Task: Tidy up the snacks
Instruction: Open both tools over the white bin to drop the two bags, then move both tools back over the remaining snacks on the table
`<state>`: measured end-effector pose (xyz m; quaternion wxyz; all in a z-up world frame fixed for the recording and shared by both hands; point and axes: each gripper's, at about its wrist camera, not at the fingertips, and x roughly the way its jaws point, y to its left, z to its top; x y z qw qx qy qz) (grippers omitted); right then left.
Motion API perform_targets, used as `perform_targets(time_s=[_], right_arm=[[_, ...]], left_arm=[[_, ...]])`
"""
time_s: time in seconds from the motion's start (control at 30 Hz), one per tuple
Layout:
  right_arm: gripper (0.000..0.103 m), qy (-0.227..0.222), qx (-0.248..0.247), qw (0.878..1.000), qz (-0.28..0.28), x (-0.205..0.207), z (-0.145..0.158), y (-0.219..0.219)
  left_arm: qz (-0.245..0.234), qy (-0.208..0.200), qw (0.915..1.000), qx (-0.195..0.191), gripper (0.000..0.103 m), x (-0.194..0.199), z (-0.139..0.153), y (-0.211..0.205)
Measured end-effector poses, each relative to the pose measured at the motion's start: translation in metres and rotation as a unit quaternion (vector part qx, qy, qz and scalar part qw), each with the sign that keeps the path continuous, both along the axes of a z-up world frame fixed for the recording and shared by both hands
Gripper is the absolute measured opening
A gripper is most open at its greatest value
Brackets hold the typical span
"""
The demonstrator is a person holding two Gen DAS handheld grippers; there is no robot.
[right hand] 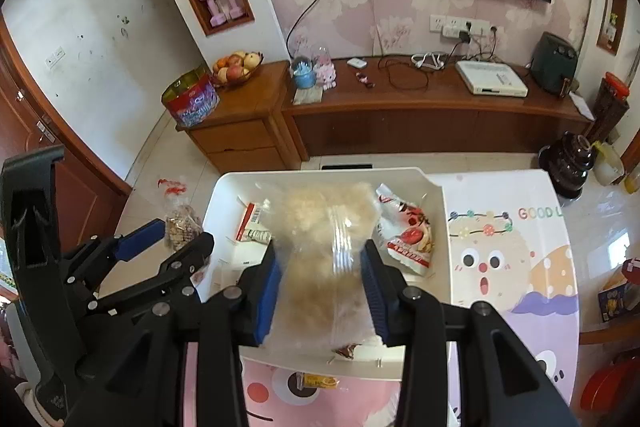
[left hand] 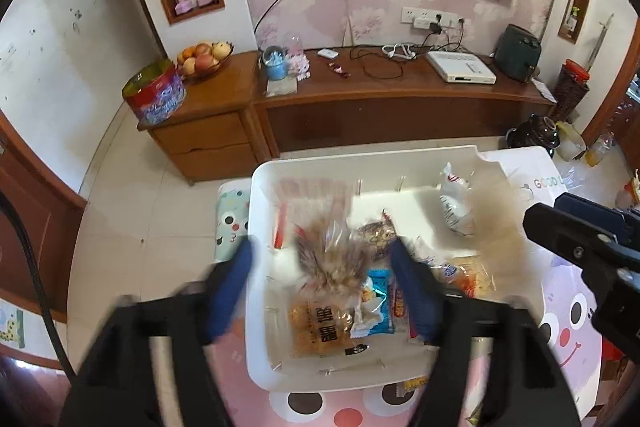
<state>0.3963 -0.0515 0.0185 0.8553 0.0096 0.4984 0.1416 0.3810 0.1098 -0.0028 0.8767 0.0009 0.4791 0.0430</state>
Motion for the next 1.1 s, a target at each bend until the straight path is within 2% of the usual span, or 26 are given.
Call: perform_targets(time_s=[0.2,0.73,1.1], right_arm=[[0.046,0.001,0.011,1.000,0.001,-0.001,-0.001,-0.002],[0.046,0.002,0.013,1.000,0.013,-0.014,0.003,0.000],[0.046,0.000,0.005,1.000,0.015,-0.044,0.004,-0.005]], left_arm=[[0.007,-0.006,0.9999,0.013,0.085,-0.002,0.000,0.003],[0.014,-0.006,0.9999,0.004,0.085,-0.017,0.002,0.006],[0.000,-0.007,1.0000,0.002,0.086,-0.041,0.006,0.000]])
